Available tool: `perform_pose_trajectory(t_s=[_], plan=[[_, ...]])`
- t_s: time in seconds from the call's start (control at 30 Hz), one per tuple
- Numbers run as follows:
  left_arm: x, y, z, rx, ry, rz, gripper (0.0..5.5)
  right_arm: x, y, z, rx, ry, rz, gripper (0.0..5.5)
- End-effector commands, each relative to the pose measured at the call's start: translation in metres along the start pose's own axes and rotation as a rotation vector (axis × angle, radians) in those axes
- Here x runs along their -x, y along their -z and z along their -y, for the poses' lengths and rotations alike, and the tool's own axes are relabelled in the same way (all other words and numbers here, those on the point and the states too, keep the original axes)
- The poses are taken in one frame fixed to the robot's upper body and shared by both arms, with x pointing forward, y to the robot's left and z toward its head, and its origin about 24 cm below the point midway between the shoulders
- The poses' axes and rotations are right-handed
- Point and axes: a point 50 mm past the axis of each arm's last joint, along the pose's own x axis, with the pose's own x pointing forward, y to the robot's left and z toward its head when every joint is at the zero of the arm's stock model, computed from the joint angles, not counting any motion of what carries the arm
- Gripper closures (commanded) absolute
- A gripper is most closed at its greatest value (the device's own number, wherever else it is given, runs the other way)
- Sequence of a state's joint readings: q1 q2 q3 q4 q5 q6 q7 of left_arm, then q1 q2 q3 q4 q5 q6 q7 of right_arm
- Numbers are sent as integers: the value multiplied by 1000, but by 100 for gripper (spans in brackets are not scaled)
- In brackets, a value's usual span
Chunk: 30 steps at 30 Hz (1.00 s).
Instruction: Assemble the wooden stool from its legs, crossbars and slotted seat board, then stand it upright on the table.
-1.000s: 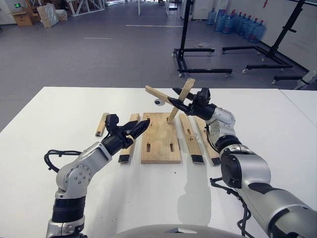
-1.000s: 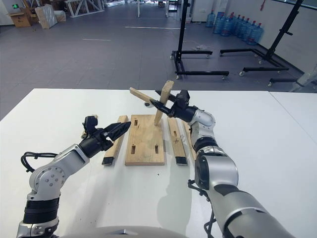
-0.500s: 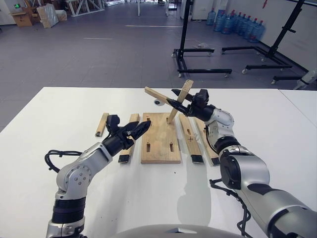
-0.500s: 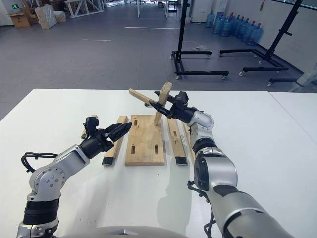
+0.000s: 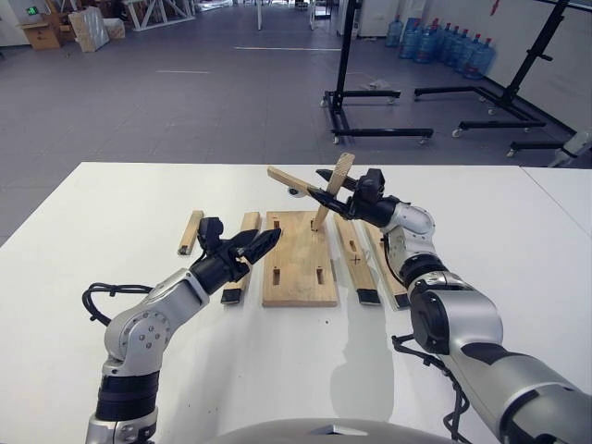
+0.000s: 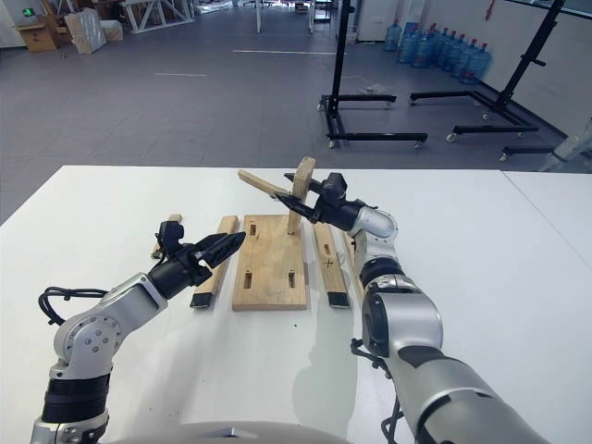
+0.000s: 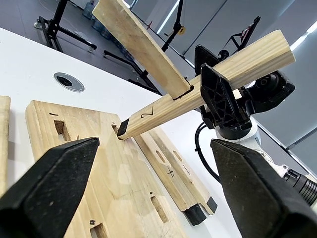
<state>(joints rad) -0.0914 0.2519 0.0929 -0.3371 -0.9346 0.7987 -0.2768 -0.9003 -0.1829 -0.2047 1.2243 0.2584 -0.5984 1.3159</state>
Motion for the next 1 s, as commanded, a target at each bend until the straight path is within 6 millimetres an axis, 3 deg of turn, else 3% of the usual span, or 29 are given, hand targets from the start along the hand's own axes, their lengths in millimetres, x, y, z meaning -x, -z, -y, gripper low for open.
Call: perform_pose_trajectory(t_s=[0.03,0.27,0.53,0.83,1.0], plan=[[0,2,0,-4,-5,-4,137,9,29,-20,-200,-91,-106,345],[-1,2,0,-2,-13,6,137,14,4,5,-124,-85,-172,345],[0,1,-1,-4,-21,14,137,38,11,-6,-171,-267,-330,345],[-1,0,-3,-6,-28,27,137,31,-1,-4,-250,-356,-365,345],[-2,0,-2,-7,-28,29,137,36,15,-3,-424,-284,-504,345]])
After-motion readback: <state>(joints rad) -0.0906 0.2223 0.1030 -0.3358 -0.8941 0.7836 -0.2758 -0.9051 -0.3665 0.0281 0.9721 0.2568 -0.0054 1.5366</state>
